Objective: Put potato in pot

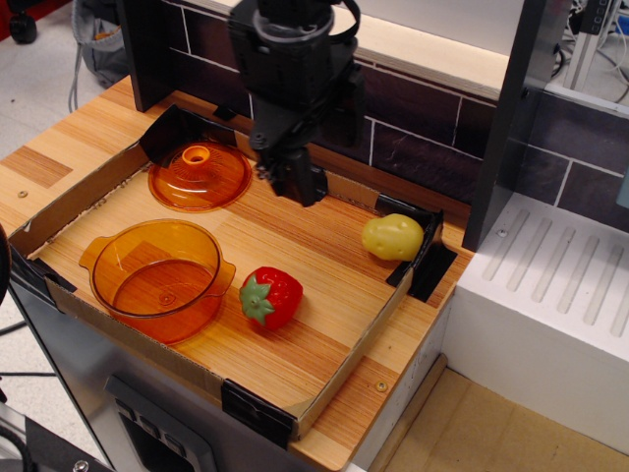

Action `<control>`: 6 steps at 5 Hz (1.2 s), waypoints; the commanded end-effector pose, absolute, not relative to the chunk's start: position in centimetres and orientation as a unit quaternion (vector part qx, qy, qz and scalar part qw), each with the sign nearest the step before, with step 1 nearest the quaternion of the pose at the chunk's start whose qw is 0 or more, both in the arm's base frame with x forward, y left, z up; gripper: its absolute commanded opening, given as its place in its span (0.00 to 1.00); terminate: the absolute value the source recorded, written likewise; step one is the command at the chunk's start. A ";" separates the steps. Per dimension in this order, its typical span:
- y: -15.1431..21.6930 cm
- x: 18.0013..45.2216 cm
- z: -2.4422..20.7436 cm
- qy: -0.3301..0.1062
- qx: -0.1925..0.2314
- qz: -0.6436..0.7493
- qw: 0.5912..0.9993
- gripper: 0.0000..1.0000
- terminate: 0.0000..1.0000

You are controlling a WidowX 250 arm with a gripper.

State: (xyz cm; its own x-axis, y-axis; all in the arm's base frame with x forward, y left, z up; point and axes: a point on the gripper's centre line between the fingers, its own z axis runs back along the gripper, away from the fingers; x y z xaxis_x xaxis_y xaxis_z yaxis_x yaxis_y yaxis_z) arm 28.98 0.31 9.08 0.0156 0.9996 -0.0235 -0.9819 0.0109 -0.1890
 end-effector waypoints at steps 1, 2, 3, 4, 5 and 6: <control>0.2 31.1 8.4 -0.015 -0.075 0.687 0.723 1.00 0.00; -0.5 31.1 7.3 -0.005 -0.068 0.683 0.727 1.00 0.00; -1.3 31.0 5.8 -0.006 -0.067 0.678 0.732 1.00 0.00; -2.1 31.2 5.0 -0.021 -0.072 0.674 0.735 1.00 0.00; -2.9 31.4 3.9 -0.023 -0.079 0.671 0.736 1.00 0.00; -3.5 31.8 3.3 -0.044 -0.082 0.669 0.737 1.00 0.00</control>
